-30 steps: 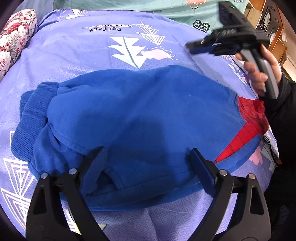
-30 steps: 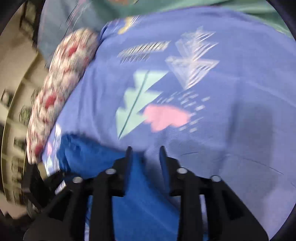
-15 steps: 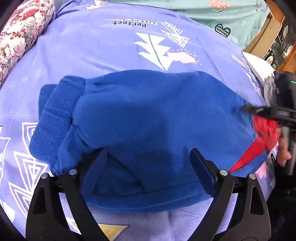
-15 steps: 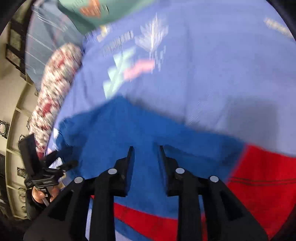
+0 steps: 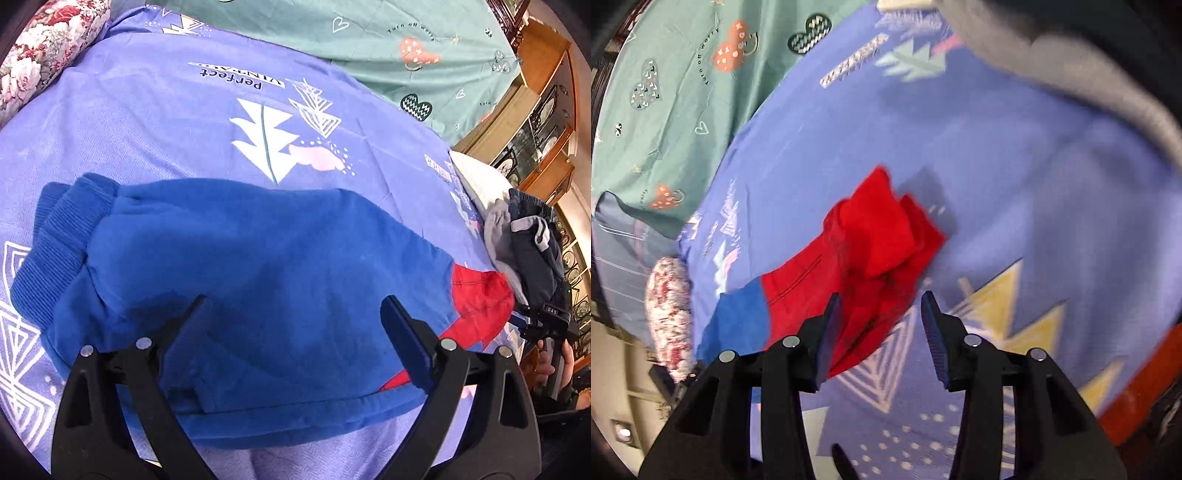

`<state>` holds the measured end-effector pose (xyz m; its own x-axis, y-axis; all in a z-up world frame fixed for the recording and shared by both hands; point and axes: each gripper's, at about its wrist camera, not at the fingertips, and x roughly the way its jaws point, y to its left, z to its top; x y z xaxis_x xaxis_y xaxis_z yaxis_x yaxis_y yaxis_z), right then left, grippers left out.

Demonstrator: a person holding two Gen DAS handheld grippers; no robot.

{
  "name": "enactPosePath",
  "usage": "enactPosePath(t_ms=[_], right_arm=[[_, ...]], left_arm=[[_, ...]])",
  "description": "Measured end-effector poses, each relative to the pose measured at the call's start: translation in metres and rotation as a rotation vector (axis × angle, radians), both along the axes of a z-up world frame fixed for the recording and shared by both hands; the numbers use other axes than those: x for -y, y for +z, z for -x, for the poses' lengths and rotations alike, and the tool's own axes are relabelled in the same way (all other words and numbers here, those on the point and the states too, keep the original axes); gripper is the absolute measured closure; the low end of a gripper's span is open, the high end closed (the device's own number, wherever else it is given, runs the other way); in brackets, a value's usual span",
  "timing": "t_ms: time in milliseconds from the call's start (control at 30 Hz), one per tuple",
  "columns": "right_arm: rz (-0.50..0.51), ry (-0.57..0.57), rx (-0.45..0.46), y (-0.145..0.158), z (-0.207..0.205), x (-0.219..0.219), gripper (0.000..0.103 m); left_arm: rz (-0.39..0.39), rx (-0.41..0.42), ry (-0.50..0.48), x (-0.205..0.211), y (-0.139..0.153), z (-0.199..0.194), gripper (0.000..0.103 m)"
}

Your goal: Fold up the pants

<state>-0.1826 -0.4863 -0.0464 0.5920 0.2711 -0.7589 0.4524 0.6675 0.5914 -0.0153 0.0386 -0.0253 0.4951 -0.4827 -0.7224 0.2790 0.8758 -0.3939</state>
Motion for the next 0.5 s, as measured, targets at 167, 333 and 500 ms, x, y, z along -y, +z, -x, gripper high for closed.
enactPosePath(t_ms=[167, 333, 500], right_arm=[[0.057, 0.005, 0.021, -0.013, -0.017, -0.010, 0.030], [0.028, -0.011, 0.129, -0.013, -0.018, -0.019, 0.067], [0.134, -0.015, 0.221, 0.018, -0.008, -0.027, 0.083]], left_arm=[[0.020, 0.027, 0.034, -0.012, -0.001, 0.006, 0.010], [0.101, 0.009, 0.058, -0.029, -0.006, 0.005, 0.010], [0.129, 0.019, 0.034, -0.030, -0.006, 0.005, 0.010]])
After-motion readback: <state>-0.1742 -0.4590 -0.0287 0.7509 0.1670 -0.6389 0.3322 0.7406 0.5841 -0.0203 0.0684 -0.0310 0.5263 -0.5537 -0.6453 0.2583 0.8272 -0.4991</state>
